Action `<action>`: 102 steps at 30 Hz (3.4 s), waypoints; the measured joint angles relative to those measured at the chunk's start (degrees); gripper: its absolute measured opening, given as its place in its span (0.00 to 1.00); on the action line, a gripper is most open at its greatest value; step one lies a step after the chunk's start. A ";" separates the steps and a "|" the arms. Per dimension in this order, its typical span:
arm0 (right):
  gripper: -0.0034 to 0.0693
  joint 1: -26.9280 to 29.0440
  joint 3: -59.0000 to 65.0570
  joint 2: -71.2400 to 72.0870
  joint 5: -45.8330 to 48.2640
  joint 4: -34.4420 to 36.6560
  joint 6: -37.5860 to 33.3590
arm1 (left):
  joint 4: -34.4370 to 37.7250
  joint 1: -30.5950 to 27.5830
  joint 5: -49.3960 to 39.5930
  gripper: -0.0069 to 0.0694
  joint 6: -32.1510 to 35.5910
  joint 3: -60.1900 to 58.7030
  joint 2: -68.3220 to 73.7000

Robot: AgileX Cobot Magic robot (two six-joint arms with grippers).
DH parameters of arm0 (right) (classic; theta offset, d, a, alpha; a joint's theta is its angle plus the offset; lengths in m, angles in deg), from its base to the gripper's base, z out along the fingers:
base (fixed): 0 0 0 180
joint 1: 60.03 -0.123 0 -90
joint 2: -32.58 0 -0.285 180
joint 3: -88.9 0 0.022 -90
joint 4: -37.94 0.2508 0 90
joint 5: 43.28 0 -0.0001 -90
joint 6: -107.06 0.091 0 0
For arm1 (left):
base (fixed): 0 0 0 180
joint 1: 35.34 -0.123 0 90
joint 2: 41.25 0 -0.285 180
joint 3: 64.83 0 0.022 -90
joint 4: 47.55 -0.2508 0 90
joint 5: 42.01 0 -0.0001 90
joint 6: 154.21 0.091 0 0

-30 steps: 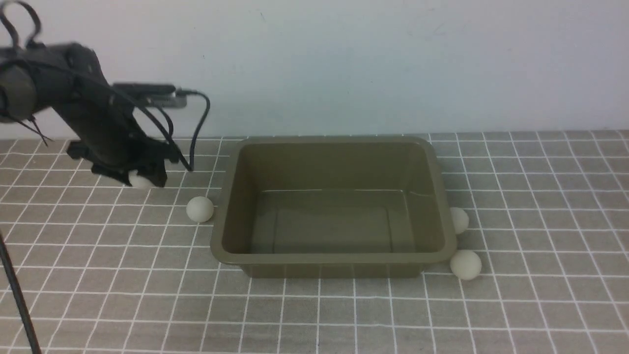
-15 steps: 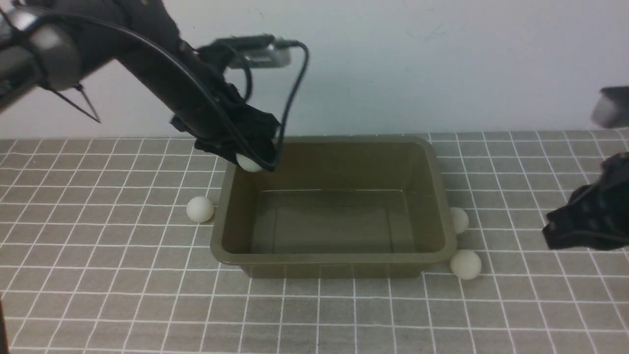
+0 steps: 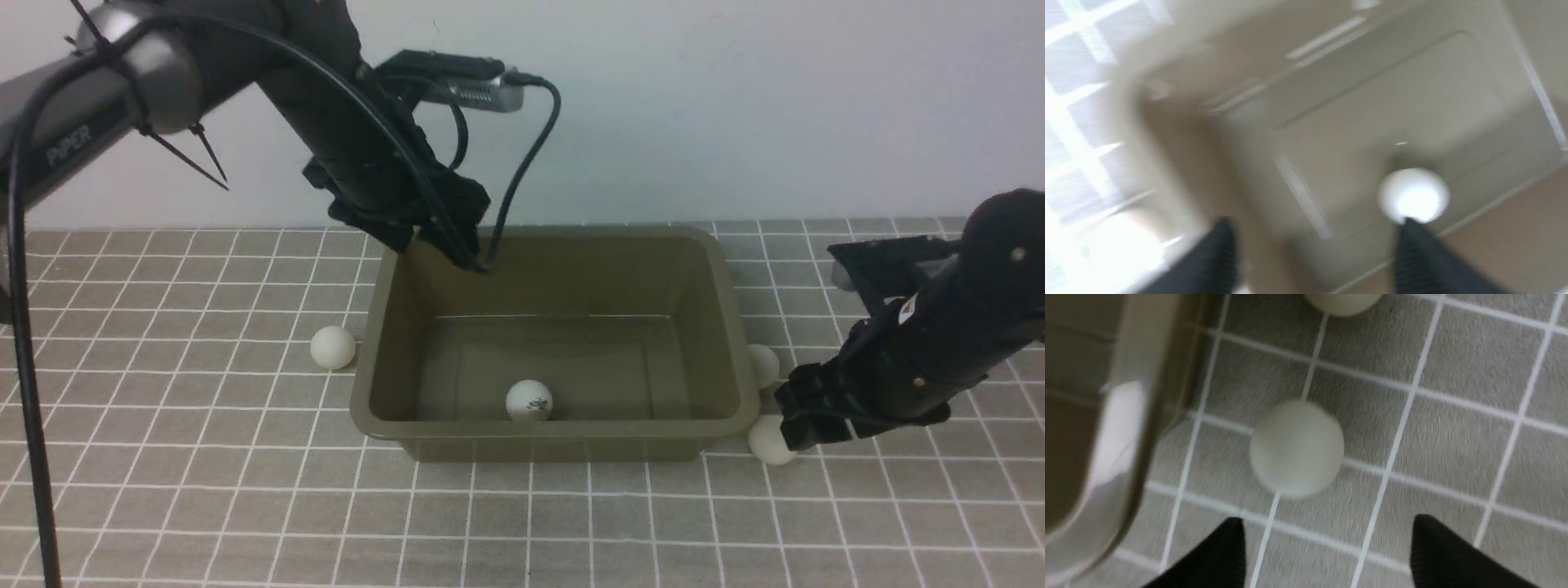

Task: Put the table tennis balls into the box on the grey coffee tablecloth.
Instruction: 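Reach for and grasp a ping pong ball on the table, then release the ping pong ball into the bin and lift the gripper away, then reach for and grasp a ping pong ball on the table beside the basket, then drop the ball into the bin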

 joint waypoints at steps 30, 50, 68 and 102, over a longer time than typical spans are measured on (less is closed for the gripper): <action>0.55 -7.16 -21.61 -0.75 5.55 10.45 -6.49 | 0.84 -16.60 -3.89 0.08 0.64 -9.38 -9.15; 0.66 -8.70 -38.78 -4.31 26.91 -13.83 1.42 | 3.62 -16.03 -0.69 0.31 4.95 -9.43 1.52; 0.22 4.15 -38.84 6.89 27.98 -11.85 3.14 | 0.86 -13.27 9.17 0.71 5.49 -9.37 11.56; 0.33 8.48 -36.41 -6.81 27.66 -0.91 1.03 | 11.54 -8.45 -2.32 0.54 8.05 -1.67 -2.24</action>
